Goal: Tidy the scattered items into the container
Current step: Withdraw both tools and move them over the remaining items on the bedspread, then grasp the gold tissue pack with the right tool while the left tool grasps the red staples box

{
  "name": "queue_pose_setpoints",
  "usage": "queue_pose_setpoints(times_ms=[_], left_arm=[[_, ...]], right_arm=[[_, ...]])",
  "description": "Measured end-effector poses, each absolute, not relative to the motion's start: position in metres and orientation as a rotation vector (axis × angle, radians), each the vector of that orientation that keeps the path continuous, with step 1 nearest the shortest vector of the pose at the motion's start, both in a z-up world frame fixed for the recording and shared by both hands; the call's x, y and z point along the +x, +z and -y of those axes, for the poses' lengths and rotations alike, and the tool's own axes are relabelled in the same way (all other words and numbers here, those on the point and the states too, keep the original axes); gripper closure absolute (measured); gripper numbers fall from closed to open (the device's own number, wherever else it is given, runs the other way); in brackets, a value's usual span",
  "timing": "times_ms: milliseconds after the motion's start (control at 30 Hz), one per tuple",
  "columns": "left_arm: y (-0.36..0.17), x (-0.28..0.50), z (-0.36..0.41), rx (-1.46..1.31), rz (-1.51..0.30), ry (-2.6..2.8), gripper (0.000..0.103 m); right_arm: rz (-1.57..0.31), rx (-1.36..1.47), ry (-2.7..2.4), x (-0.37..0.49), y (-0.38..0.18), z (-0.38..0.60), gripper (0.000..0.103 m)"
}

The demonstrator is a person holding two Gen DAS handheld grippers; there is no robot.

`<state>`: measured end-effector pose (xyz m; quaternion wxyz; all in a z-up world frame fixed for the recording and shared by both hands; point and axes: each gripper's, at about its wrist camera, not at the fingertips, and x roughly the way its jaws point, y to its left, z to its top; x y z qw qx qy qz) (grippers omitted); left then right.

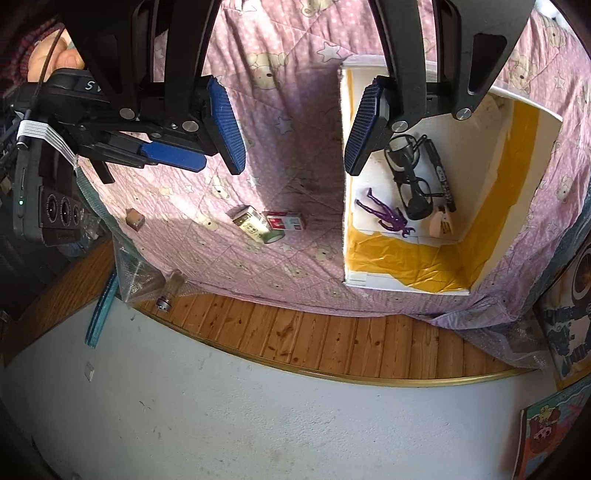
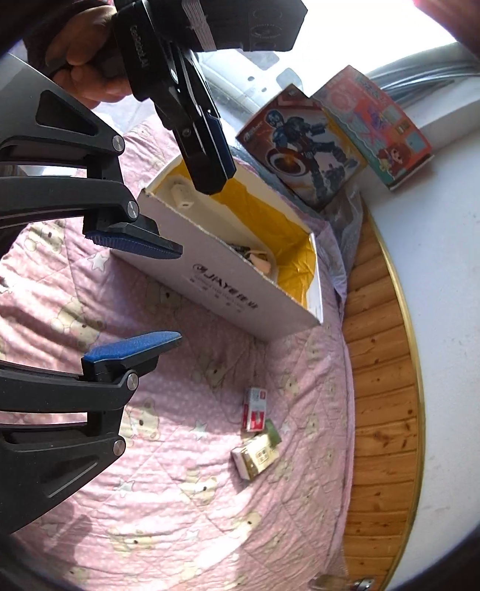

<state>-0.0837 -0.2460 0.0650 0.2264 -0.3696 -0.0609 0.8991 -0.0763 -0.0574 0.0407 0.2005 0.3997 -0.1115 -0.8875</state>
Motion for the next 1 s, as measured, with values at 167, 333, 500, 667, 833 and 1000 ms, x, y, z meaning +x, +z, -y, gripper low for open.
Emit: queue_pose_setpoints(times_ms=[167,333,500,667,833,1000], left_arm=[[0.055,-0.097,0.205,-1.046,0.158,2.423,0.041],[0.035,-0.124,0.175,-1.126,0.152,2.375,0.038],[0.005,-0.156,0.161,-1.248,0.158,2.373,0.035],[-0.015,-0.188,0.144,-1.328,0.167,2.375,0.035],[-0.031,-0.229,0.127,-1.379,0.175,2.394,0.035],[-0.055,-0.268,0.111,-1.452,0.138,2.402,0.035]], right_arm=[[0.37,1.155,-2.552,-0.081,0.028,0.021,0.059],[0.407,1.197,-2.615,-0.096,0.017,-0.015,0.058],[0.354,1.239,-2.643,-0.12,0.004,-0.035,0.056],[0.216,1.243,-2.673,-0.16,-0.003,-0.042,0.051],[0.085,1.274,-2.685,-0.208,-0.016,-0.049,0.049],[-0.03,1.33,-2.642,-0.249,-0.039,-0.049,0.047]])
